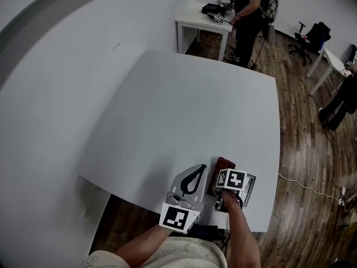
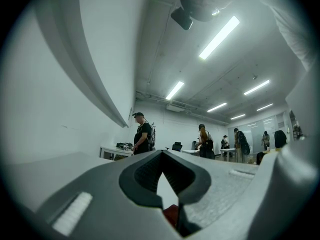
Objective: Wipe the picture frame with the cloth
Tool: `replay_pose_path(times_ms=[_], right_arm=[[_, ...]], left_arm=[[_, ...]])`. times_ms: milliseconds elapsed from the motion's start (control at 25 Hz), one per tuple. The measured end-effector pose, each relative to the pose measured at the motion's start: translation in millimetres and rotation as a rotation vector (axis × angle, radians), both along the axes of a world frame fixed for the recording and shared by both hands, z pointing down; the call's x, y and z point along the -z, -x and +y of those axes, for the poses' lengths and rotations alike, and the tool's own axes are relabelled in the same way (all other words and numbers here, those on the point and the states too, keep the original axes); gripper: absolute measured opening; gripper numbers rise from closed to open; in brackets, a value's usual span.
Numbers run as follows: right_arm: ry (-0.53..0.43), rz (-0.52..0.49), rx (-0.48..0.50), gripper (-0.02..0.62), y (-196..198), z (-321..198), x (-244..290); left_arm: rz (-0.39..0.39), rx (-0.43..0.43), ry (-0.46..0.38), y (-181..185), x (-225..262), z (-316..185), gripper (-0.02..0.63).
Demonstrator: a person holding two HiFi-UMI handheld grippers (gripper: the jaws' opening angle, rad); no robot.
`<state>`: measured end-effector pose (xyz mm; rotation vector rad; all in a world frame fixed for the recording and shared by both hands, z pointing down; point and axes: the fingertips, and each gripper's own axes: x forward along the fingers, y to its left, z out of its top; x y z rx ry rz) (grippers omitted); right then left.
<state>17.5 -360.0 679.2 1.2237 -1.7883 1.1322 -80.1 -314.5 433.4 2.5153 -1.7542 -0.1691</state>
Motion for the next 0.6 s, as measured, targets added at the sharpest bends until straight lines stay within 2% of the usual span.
replay_pose_path(times_ms=[280,600], right_arm=[[0.011,0.007,-0.015,0.06,-8.9,0.1,-1.5],[0.026,0.008,-0.074,0.06,-47.2,4.6,-4.8]], left_arm=[[-0.008,-0.012,-0.012,-3.9,6.9,-1.2,0.002],[-0.014,-0.039,-0.036,-23.3,15.6,-5.3,0.002]])
